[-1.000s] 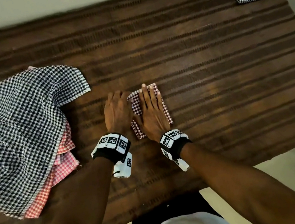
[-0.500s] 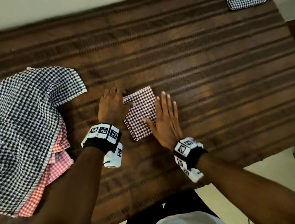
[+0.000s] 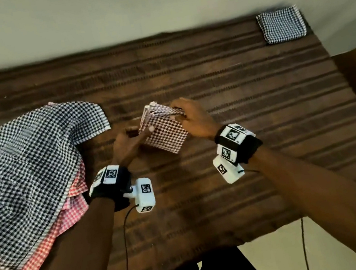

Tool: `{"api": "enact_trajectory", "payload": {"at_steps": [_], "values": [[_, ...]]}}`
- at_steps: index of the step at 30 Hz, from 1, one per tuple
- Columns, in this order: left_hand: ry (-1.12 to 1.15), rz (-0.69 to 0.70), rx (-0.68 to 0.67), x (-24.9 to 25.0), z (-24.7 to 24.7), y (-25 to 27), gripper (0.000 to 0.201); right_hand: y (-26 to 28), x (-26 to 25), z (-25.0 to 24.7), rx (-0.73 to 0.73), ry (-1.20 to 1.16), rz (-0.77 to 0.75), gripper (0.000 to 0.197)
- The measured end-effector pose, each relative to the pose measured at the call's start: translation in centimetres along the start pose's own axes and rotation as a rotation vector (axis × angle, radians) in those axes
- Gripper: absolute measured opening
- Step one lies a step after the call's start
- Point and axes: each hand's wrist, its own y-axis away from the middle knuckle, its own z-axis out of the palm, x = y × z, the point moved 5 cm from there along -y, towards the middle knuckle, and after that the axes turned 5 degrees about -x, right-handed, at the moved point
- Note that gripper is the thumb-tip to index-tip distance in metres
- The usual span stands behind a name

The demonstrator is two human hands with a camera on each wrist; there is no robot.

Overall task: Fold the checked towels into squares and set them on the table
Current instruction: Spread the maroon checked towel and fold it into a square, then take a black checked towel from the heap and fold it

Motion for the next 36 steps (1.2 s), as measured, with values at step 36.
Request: {"api": "enact_trajectory", "payload": {"at_steps": [36], "values": [[-0.145,0.072,0.482,11.9,-1.9,-20.4,0.038,-18.8,15.2,-8.6,0.435,0.055,0.606,0.03]]}}
